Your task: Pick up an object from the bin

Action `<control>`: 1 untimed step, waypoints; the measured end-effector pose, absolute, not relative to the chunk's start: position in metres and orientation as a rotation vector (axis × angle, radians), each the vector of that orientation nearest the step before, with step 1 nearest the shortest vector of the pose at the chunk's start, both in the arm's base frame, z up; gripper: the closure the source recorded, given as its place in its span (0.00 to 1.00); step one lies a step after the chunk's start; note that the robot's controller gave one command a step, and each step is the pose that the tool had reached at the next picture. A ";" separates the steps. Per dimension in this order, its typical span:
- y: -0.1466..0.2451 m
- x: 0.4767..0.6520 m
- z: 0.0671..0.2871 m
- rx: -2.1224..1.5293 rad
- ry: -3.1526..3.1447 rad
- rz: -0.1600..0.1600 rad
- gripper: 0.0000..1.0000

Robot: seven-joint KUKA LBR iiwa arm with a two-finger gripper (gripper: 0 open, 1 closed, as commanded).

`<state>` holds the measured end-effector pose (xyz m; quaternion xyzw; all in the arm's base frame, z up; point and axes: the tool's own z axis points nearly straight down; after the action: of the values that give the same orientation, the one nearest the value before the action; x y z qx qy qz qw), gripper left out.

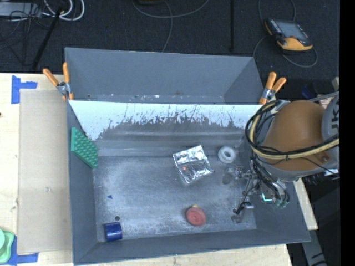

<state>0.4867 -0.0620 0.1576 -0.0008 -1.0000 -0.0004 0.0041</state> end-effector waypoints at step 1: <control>0.027 0.476 0.070 0.306 -3.141 0.000 0.00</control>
Offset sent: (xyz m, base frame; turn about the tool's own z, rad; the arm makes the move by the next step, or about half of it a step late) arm -0.0148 0.0865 -0.0876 -0.1903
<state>0.4761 0.0266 0.0705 0.0969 -0.9953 0.0001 -0.0071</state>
